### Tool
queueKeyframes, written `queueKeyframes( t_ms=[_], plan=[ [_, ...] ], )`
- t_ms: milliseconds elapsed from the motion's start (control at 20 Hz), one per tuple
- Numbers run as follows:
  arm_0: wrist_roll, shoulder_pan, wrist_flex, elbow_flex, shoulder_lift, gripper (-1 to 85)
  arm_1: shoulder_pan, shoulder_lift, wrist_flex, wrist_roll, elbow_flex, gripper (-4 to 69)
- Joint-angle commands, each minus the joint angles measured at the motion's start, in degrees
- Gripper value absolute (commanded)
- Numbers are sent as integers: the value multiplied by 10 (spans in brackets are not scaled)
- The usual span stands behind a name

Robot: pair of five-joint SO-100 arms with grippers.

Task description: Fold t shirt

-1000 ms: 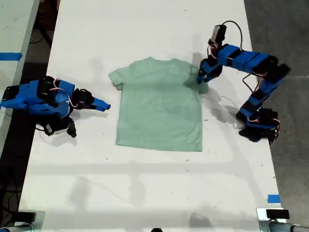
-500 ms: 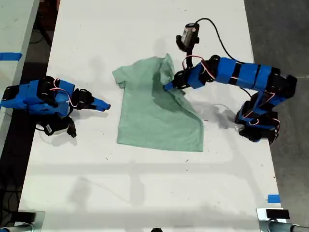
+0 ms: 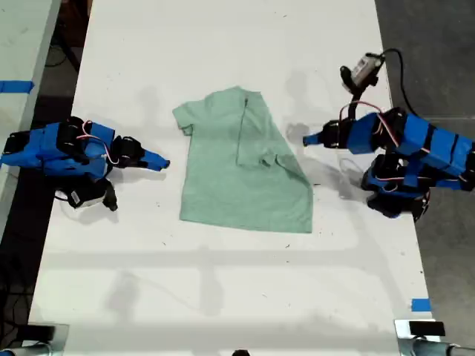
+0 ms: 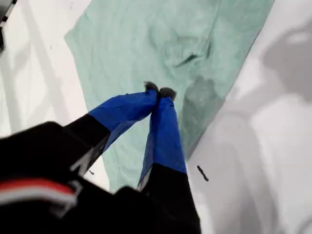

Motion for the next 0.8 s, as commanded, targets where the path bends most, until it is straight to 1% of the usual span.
queueKeyframes(
  t_ms=[0, 50, 100, 150, 250, 350, 750],
  plan=[
    [2, -6, 1, 0, 4, 104, -33, 260, 17, 38, 240, 3],
    [2, -7, 1, 0, 4, 104, -30, 252, 14, 38, 282, 3],
    [2, -7, 1, 0, 4, 104, -30, 256, 38, 47, 279, 4],
    [2, -6, 1, 0, 4, 104, -50, 255, 41, 63, 271, 4],
    [2, -7, 1, 0, 4, 106, -41, 255, 50, 97, 279, 4],
    [2, -6, 1, 0, 4, 106, -47, 255, 54, 111, 279, 4],
    [2, -6, 1, 0, 4, 106, -45, 255, 60, 124, 280, 4]
  ],
)
